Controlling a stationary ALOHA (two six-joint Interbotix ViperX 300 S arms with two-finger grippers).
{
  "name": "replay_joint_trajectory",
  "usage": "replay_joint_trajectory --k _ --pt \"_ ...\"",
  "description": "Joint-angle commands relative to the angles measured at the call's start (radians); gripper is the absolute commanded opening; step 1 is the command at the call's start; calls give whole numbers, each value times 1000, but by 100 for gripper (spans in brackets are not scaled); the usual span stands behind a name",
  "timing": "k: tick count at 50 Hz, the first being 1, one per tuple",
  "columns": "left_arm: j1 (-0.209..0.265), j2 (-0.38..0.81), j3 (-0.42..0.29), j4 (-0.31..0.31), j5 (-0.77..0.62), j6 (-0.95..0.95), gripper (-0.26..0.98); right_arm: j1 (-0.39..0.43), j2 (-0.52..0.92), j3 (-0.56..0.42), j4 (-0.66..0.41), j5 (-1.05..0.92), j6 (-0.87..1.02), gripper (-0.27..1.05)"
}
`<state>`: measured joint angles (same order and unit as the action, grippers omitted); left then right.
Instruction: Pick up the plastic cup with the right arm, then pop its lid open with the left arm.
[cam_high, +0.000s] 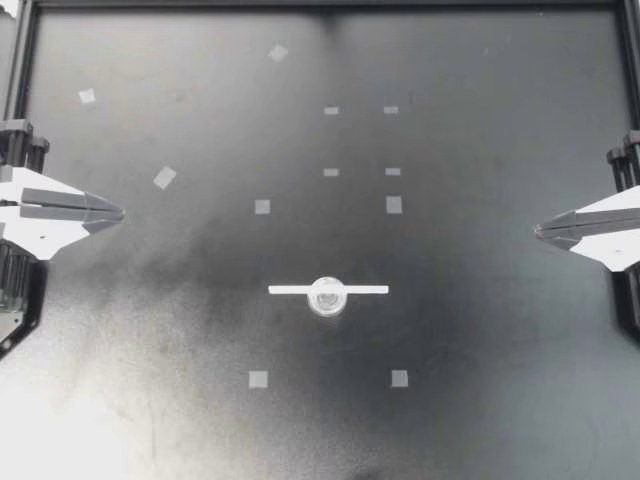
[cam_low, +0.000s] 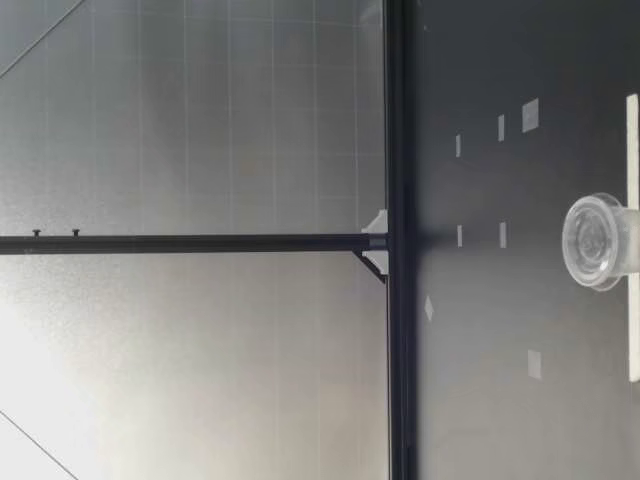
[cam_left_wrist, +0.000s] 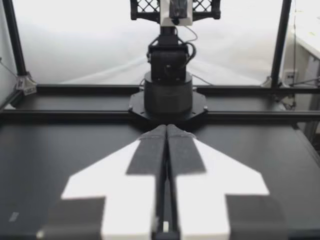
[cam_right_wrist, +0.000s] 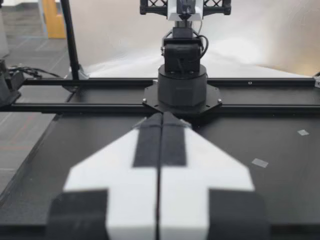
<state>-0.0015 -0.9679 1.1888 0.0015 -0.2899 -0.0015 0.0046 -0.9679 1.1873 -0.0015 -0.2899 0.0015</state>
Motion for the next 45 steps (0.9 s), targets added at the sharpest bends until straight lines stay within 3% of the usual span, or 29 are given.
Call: replay_joint_trajectory --k 1,5,12,16,25,35,39,45 --pt "-14 -8 26 0 2 -3 7 8 3 -8 -2 -6 0 1" --pt "-14 -14 51 -8 0 -14 -2 6 6 9 0 -6 2 -9" --pt "-14 12 48 -60 2 -15 -3 6 40 21 20 -2 23 -9" --pt "-14 61 -9 -77 15 -11 -3 6 87 -3 26 21 37 -9" --pt "-5 278 -215 -75 178 0 -3 6 279 -71 26 49 52 -9" --pt "6 460 -288 -75 196 5 -3 6 502 -80 28 -78 161 -8" --pt "6 532 -296 -74 189 6 -3 6 588 -81 23 -129 221 -3" --pt "6 641 -308 -74 163 5 -3 8 695 -91 -2 -206 261 14"
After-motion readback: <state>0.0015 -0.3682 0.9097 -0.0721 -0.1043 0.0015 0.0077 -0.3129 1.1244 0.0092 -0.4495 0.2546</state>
